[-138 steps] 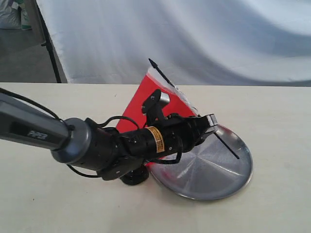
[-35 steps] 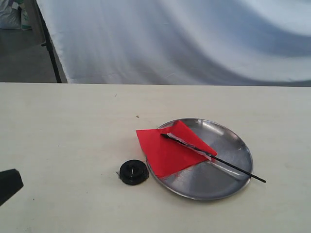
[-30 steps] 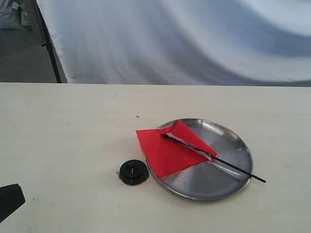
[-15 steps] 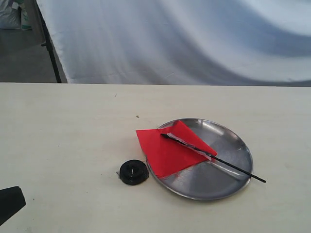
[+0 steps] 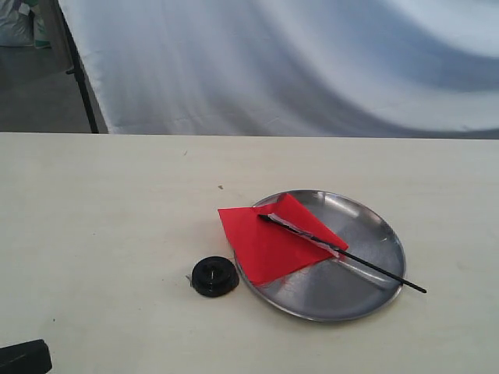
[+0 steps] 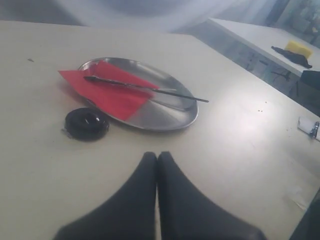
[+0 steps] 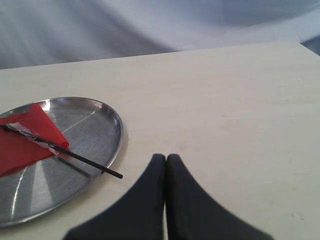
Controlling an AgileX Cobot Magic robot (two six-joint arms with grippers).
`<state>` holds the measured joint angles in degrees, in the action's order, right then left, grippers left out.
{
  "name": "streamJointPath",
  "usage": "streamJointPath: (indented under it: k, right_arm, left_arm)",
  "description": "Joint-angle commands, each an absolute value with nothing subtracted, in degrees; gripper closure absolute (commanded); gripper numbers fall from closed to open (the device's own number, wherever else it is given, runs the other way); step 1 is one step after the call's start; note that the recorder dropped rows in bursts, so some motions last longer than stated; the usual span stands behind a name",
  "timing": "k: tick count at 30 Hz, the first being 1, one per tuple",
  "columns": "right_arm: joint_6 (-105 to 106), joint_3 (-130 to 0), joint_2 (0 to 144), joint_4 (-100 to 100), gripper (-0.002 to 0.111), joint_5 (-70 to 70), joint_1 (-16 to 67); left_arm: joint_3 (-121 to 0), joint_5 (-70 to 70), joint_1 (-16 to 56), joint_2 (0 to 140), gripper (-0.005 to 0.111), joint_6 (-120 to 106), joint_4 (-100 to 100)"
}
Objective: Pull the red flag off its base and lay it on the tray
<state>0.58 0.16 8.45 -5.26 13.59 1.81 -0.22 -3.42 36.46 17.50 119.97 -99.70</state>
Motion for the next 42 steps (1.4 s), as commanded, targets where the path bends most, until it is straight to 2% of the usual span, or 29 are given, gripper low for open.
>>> streamJointPath:
  k: [1,3,7,9,14,20,42]
  right_arm:
    - [0.77,0.0,8.25,-5.52,0.109,13.11,1.64]
    - [0.77,0.0,8.25,-5.52,0.109,13.11,1.64]
    - [0.77,0.0,8.25,-5.52,0.109,13.11,1.64]
    - [0.77,0.0,8.25,-5.52,0.109,13.11,1.64]
    - [0.77,0.0,8.25,-5.52,0.109,13.11,1.64]
    - [0.77,0.0,8.25,-5.52,0.109,13.11,1.64]
    - [0.77,0.0,8.25,-5.52,0.109,13.11,1.64]
  left_arm:
    - [0.0,-3.33,36.55,17.26,0.107,119.74,-99.95]
    - [0.0,-2.94,36.55,17.26,0.107,119.74,-87.24]
    - [0.0,-2.9,36.55,17.26,0.107,119.74,-37.26]
    - [0.0,-2.9,36.55,17.26,0.107,119.74,-24.62]
    - [0.0,-2.9,36.55,17.26,0.107,119.74,-20.01]
    - [0.0,-2.53,36.55,17.26,0.107,119.74,4.97]
    - [0.0,-2.67,36.55,16.64,0.107,119.74,6.45]
